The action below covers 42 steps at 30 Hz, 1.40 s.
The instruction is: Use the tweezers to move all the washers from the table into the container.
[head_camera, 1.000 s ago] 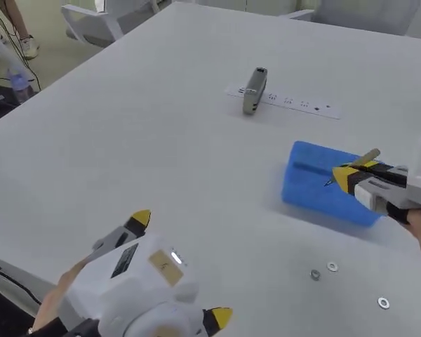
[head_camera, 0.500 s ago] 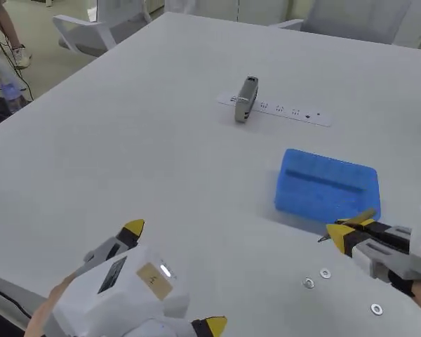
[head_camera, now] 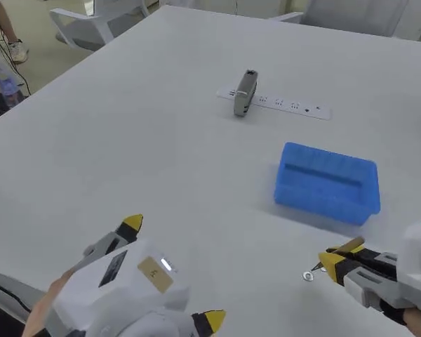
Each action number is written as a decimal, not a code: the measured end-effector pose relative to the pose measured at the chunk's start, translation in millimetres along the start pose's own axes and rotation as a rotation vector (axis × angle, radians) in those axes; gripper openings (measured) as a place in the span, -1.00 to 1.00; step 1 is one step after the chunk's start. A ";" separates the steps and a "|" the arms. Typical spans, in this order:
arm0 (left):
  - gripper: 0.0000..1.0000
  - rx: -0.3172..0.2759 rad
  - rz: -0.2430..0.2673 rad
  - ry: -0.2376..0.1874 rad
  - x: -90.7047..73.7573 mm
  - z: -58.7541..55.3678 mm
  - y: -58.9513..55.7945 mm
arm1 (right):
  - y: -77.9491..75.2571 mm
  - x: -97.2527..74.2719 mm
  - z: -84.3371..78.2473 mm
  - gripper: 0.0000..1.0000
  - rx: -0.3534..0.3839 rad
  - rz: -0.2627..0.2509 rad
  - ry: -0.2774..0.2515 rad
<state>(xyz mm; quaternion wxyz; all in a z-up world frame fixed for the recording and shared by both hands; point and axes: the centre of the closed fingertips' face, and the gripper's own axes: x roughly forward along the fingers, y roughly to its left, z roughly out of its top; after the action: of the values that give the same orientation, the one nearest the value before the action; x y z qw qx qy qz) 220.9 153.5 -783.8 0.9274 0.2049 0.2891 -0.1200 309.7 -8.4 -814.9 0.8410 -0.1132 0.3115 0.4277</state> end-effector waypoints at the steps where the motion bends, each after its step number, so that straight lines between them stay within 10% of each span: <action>1: 0.94 0.000 -0.002 0.004 0.2 -0.8 -0.3 | -0.1 0.5 -0.8 -0.92 -0.001 0.000 0.004; 20: 0.93 0.002 0.002 0.008 0.3 -0.8 -0.1 | 5.1 6.6 -3.4 -0.95 -0.114 -0.017 0.027; 29: 0.93 0.001 0.002 0.008 0.0 -1.1 -0.1 | -1.3 7.4 -1.9 -0.96 -0.023 -0.008 0.035; 42: 0.91 0.004 -0.009 0.006 0.1 -1.1 -2.1 | -4.8 -13.0 40.8 -0.96 -0.003 -0.011 -0.051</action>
<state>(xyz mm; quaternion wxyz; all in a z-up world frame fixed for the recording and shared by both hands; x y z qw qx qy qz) 219.8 152.0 -785.4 0.9256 0.2058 0.2925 -0.1241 325.2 -1.0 -775.3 0.8509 -0.1052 0.2885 0.4263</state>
